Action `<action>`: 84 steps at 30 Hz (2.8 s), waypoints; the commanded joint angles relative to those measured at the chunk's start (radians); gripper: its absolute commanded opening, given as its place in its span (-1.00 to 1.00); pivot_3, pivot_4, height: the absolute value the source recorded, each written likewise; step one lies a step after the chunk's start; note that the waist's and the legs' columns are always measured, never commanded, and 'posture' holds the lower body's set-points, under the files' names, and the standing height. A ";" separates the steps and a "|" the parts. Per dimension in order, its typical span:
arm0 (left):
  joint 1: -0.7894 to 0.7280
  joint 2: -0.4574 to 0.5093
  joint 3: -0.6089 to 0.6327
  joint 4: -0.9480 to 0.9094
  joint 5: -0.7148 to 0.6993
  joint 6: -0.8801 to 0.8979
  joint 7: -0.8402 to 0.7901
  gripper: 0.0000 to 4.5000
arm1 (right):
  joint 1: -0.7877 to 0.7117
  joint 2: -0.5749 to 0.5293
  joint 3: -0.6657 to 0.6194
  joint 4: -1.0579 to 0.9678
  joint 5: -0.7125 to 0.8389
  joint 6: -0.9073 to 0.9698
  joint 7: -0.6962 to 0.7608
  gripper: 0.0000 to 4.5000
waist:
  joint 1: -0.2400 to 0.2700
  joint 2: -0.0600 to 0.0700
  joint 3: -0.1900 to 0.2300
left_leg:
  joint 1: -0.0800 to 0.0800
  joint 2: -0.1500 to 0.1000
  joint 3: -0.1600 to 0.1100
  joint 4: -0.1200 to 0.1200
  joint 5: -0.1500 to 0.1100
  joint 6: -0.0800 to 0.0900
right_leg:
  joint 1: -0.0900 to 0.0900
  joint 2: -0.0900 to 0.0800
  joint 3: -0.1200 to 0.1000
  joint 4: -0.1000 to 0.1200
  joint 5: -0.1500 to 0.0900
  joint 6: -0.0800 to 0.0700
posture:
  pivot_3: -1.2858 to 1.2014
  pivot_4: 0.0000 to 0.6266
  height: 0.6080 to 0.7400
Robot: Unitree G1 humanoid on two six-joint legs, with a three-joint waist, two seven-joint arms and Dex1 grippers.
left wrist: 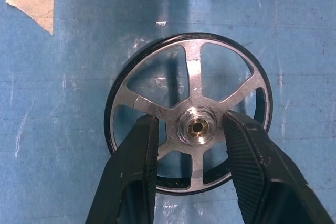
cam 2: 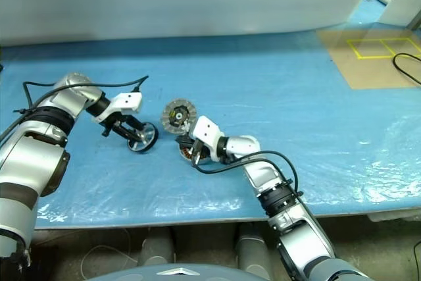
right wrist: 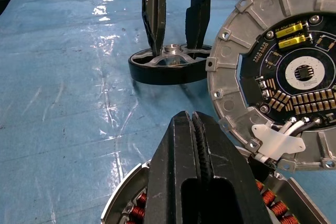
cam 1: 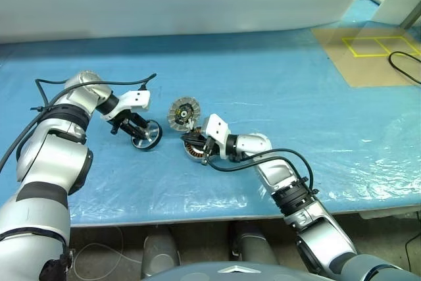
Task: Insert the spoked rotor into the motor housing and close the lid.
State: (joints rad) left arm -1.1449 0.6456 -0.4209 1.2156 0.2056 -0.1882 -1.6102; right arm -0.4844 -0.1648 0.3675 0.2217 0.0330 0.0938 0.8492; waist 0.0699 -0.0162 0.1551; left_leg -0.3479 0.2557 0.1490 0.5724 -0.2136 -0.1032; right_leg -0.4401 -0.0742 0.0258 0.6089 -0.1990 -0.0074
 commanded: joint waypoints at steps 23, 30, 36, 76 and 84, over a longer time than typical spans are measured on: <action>-0.055 0.460 -0.487 -0.651 -0.715 0.357 -0.004 -0.33 | -0.002 -0.103 -0.072 -0.051 0.072 -0.018 0.081 -1.00 | 0.000 0.002 0.001 | 0.001 0.001 0.000 -0.001 -0.001 -0.001 | -0.002 0.000 -0.002 -0.001 0.000 0.000 | 0.03 -0.52 1.00; -0.063 0.541 -0.460 -0.801 -0.874 0.473 -0.004 -0.33 | 0.024 -0.132 -0.094 -0.074 0.087 -0.022 0.084 -1.00 | -0.001 0.003 0.002 | 0.002 0.001 0.001 -0.001 -0.001 -0.002 | -0.002 0.000 -0.002 -0.001 0.000 0.000 | 0.03 -0.52 1.00; -0.020 0.550 -0.370 -0.876 -0.951 0.553 -0.004 -0.33 | 0.054 -0.161 -0.128 -0.103 0.113 -0.023 0.100 -1.00 | -0.001 0.003 0.002 | 0.003 0.001 0.001 -0.001 -0.001 -0.002 | -0.002 0.000 -0.002 0.000 0.000 0.000 | 0.03 -0.52 1.00; 0.325 0.037 0.133 -0.924 -0.614 0.669 0.180 -0.33 | 0.249 -0.320 -0.207 -0.295 0.273 0.065 0.196 0.99 | 0.000 0.003 0.002 | 0.001 0.000 0.001 0.007 -0.001 -0.001 | 0.000 0.000 -0.002 0.007 0.000 0.000 | 0.03 -0.52 1.00; 0.359 -0.020 0.134 -0.882 -0.556 0.626 0.194 -0.33 | 0.253 -0.320 -0.206 -0.299 0.270 0.064 0.187 0.99 | 0.001 0.003 0.002 | 0.001 -0.001 0.001 0.007 -0.001 -0.001 | 0.000 0.000 -0.002 0.007 0.000 0.000 | 0.03 -0.52 1.00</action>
State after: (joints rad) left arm -0.7865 0.6241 -0.3129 0.3384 -0.3622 0.4583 -1.4129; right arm -0.2294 -0.4788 0.1776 -0.0254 0.2960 0.1770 1.0391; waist 0.0707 -0.0129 0.1572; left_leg -0.3473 0.2550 0.1497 0.5796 -0.2142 -0.1040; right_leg -0.4404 -0.0746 0.0237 0.6157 -0.1994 -0.0078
